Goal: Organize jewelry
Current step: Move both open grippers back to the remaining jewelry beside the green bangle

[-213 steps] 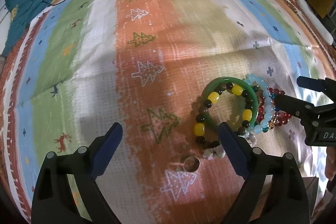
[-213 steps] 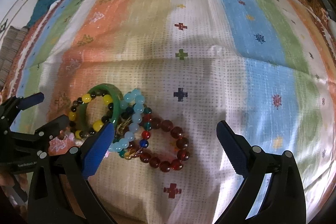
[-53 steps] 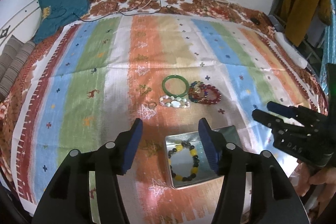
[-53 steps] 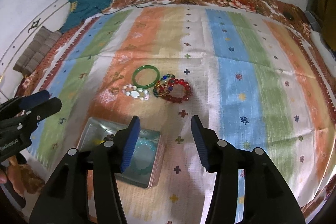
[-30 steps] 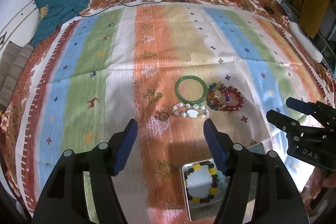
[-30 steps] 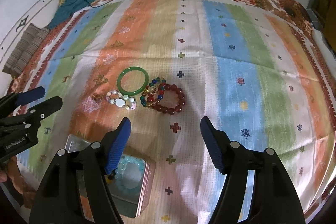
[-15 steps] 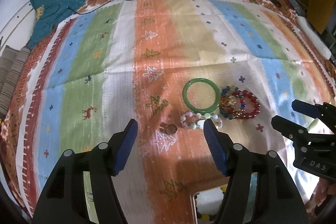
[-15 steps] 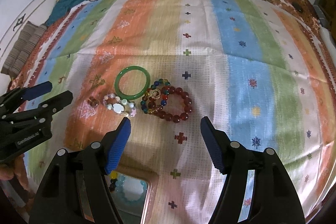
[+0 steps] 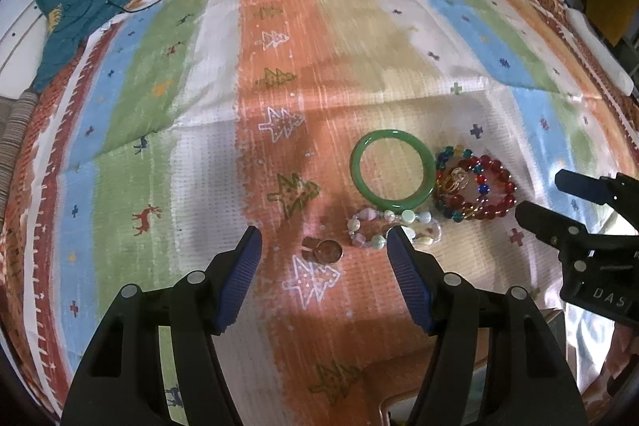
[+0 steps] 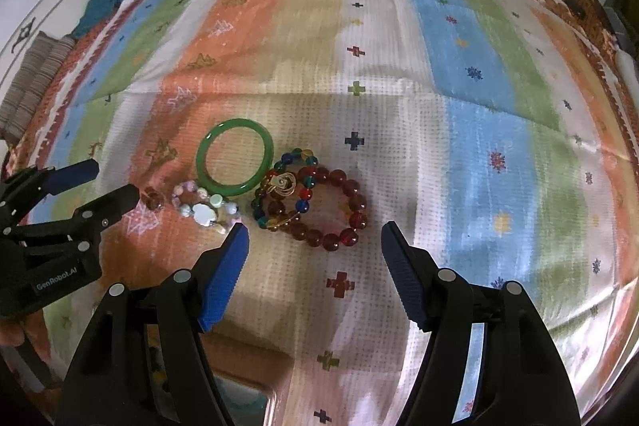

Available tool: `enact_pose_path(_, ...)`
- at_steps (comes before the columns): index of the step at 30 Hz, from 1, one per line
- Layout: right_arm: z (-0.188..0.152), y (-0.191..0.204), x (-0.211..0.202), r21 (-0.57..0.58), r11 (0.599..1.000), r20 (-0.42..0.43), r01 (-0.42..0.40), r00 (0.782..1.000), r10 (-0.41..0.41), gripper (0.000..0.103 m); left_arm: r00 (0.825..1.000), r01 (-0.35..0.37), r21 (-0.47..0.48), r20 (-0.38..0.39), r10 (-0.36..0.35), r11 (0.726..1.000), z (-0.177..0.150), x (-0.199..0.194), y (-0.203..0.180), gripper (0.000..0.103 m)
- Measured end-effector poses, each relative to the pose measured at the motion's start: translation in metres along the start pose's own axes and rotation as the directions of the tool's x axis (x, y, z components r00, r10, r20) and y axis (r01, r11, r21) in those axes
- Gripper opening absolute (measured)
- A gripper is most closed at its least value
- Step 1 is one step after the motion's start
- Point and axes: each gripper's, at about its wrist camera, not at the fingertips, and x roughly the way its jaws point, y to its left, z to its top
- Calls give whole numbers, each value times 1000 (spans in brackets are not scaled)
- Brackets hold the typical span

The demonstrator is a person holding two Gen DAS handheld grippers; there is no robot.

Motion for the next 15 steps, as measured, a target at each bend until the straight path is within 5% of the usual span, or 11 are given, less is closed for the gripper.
enact_pose_path(15,12,2,27,8,1000,-50,-13,999,14,68,996,-10,27,-87,13,1000,-4,32,2,65)
